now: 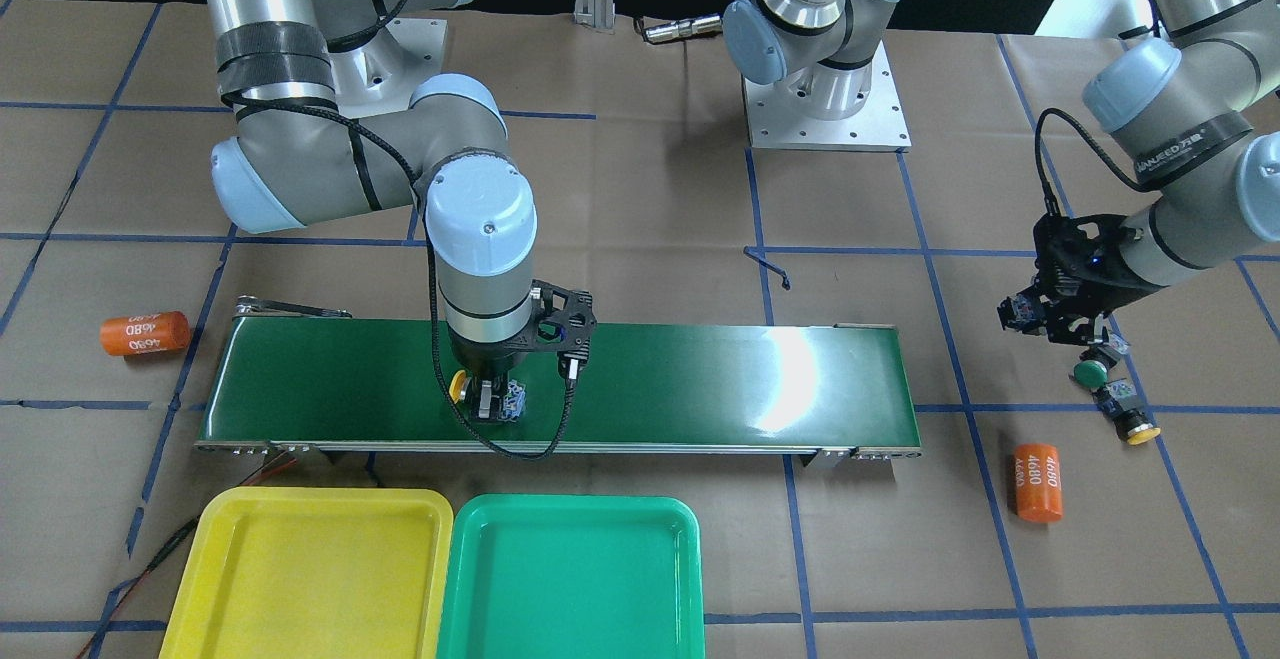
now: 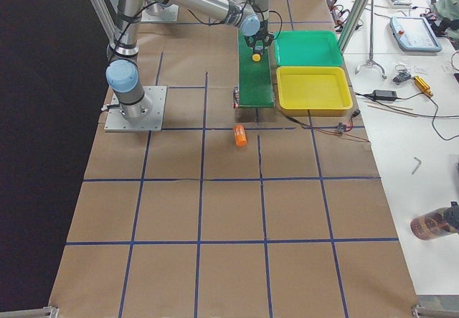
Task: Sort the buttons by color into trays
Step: 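Grasp the yellow button off the conveyor with right while left lifts button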
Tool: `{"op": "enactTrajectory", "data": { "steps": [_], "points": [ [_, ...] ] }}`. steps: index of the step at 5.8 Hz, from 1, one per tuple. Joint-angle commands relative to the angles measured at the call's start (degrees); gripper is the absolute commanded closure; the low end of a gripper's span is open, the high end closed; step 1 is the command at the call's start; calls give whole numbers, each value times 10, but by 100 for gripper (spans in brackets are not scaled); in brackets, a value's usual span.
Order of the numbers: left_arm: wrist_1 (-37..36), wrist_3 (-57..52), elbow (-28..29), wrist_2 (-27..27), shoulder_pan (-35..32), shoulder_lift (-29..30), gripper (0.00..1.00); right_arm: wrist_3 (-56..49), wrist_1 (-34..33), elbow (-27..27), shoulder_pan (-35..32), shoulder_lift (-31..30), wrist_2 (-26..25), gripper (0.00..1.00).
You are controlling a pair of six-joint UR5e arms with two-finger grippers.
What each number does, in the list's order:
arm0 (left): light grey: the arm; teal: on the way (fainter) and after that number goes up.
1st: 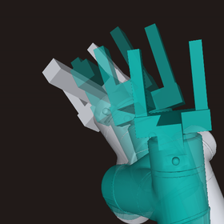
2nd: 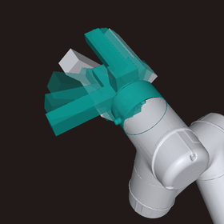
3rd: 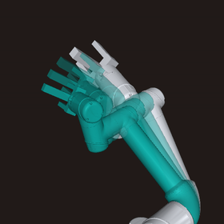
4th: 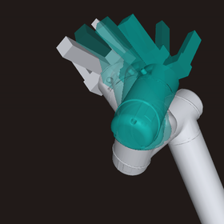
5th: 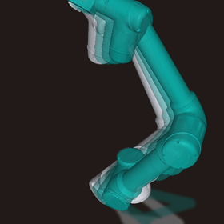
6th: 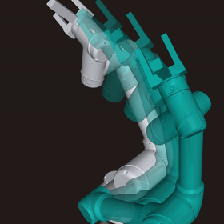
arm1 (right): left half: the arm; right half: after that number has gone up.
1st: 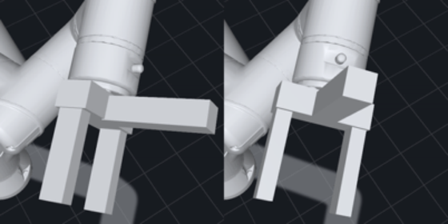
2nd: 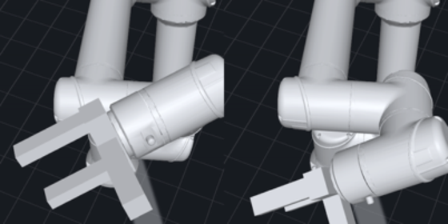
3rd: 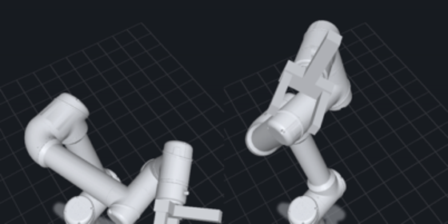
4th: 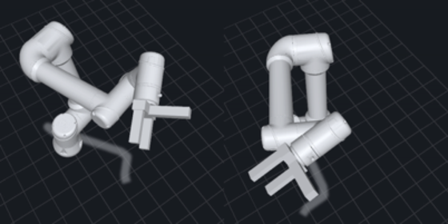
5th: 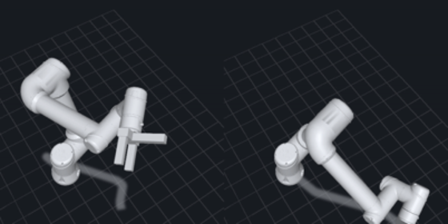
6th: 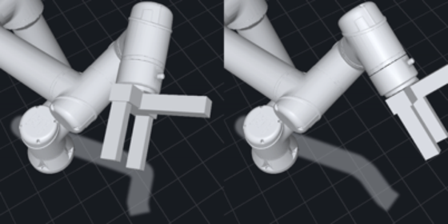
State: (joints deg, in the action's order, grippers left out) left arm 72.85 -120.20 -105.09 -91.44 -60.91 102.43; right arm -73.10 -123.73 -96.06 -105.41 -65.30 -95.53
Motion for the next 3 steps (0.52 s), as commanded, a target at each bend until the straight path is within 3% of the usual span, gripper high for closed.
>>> {"op": "enactTrajectory", "data": {
  "steps": [1, 3],
  "points": [
    [29, 147, 40, 58, -101, 4, 99, -31, 6, 3, 31, -5, -28, 87],
    [-11, 222, 44, 67, -178, 33, 99, -75, 0, 8, 56, -35, -31, 90]
  ]
}}
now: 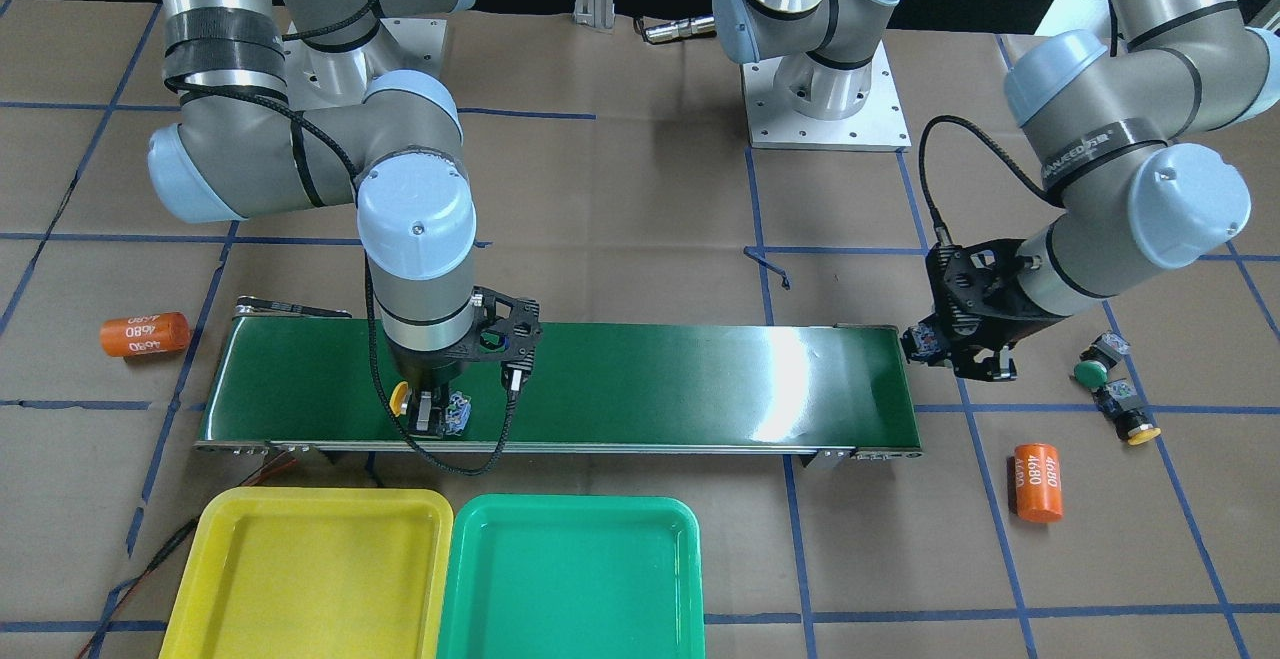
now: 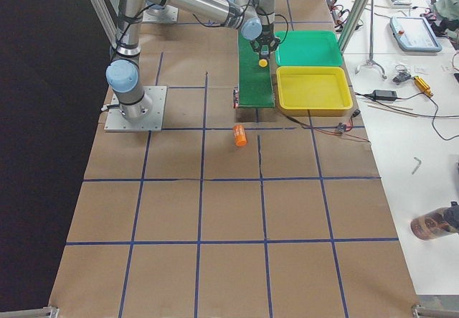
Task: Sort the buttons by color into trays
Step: 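Drop yellow button into yellow tray with right while left places green button on conveyor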
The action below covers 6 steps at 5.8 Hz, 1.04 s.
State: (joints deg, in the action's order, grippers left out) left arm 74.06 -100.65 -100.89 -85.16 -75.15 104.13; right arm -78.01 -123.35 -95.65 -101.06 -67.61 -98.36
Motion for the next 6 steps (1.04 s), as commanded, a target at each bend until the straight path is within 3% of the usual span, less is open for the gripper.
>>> {"op": "enactTrajectory", "data": {
  "steps": [1, 2, 3, 4, 5, 6],
  "points": [
    [-75, 29, -4, 3, -60, 40, 99, -92, -10, 15, 48, -5, 2, 90],
    [-79, 30, -11, 3, -69, 46, 98, -182, -28, 45, 89, 13, 8, 90],
    [-77, 32, -11, 6, -69, 47, 31, -248, -67, 69, 113, 59, 42, 90],
    [-73, 33, -6, 3, -67, 42, 19, -259, -105, 85, 133, 106, 74, 90],
    [-69, 32, 2, 3, -55, 37, 19, -257, -122, 82, 134, 134, 80, 68],
    [-69, 33, -6, 4, -28, 31, 17, -250, -123, 84, 134, 138, 97, 1]
  ]
}}
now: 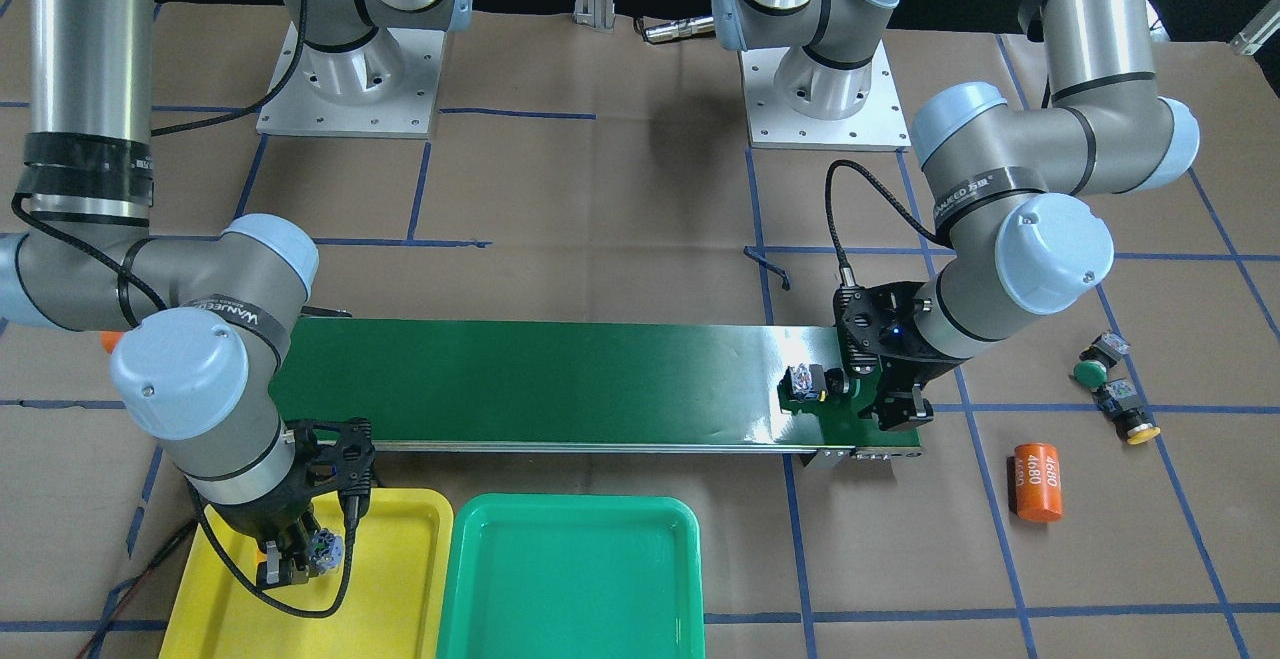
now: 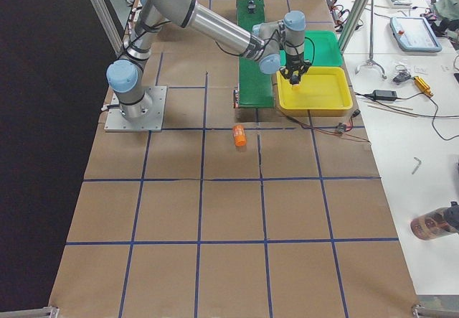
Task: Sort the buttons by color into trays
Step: 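Drop yellow button into yellow tray with right while left places green button on conveyor, then grasp the second orange cylinder with left while right moves over conveyor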
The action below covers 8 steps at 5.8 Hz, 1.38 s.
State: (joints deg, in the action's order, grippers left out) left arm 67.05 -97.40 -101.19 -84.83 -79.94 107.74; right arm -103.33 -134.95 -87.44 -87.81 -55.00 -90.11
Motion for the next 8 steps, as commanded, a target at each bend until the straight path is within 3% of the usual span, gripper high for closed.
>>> {"op": "enactTrajectory", "data": {
  "steps": [1, 2, 4, 5, 6, 8],
  "points": [
    [1, 2, 8, 2, 56, 3, 17, 8, -3, 6, -1, 2, 13, 0],
    [0, 23, 24, -1, 85, 8, 17, 32, 19, 3, -6, -40, 9, 0],
    [-7, 69, 45, -1, 139, 35, 14, 133, 150, 1, -55, -111, 8, 0],
    [-7, 104, 95, -2, 157, 77, 14, 209, 197, 0, -105, -132, 8, 0],
    [-3, 110, 140, -2, 160, 117, 14, 291, 232, -1, -143, -153, 10, 0],
    [-10, 202, 156, -2, 162, 149, 14, 358, 257, -12, -173, -172, 13, 0]
  ]
}}
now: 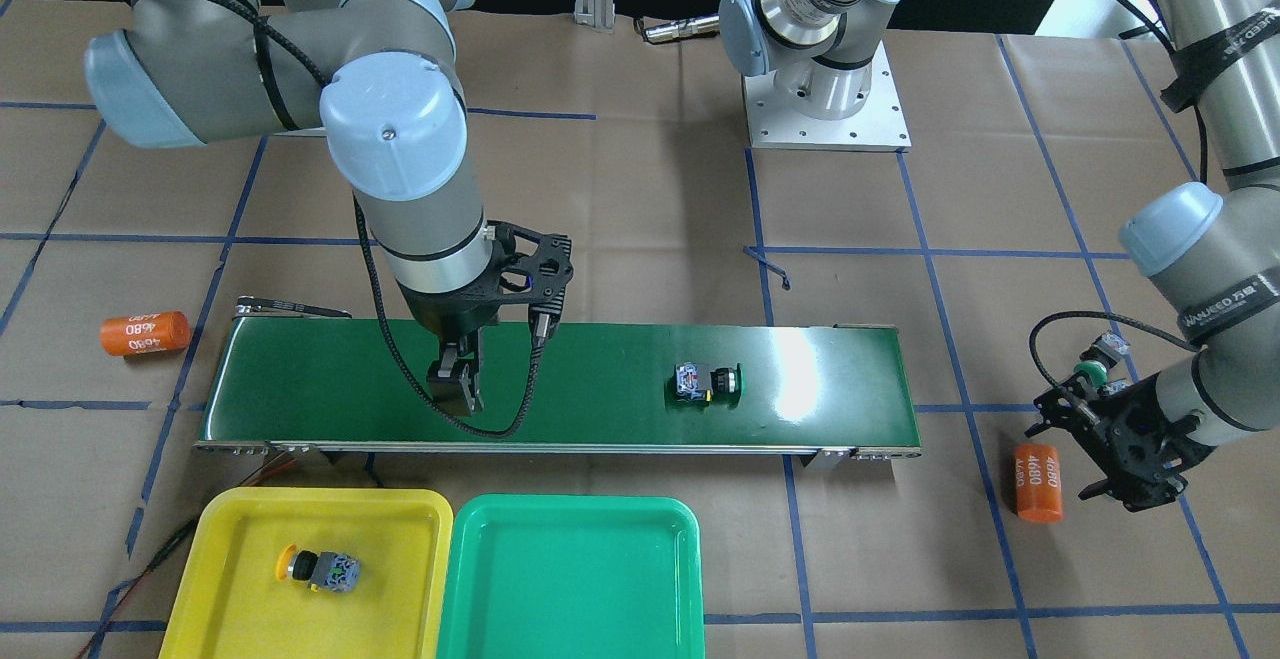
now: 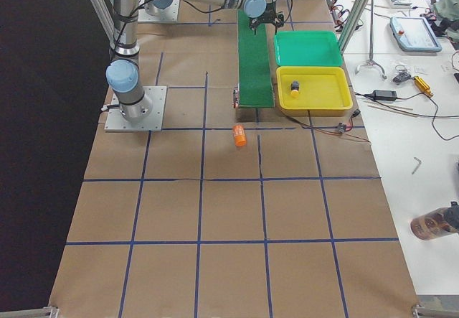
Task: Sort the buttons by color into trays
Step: 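Grasp the second orange cylinder with left while right moves over conveyor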
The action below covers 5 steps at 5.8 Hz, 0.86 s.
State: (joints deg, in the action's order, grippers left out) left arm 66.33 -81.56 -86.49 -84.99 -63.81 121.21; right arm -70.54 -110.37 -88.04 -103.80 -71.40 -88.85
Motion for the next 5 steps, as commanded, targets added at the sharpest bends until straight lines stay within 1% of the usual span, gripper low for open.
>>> {"op": "enactTrajectory", "data": {
  "steps": [1, 2, 3, 4, 5],
  "points": [
    [-16, 60, 6, -6, 1, 29, 13, 31, 10, -16, -13, -10, 3, 0],
    [-16, 95, -3, -9, 1, 34, 13, 38, 8, -20, -22, -5, 5, 0],
    [-17, 102, -2, -9, 2, 39, 13, 78, 3, -20, -41, 8, 5, 0],
    [-17, 102, -8, -9, 2, 46, 13, 96, 0, -20, -67, 28, 5, 0],
    [-16, 102, -11, -9, 4, 48, 16, 98, -29, -20, -77, 44, 6, 0]
  ]
}}
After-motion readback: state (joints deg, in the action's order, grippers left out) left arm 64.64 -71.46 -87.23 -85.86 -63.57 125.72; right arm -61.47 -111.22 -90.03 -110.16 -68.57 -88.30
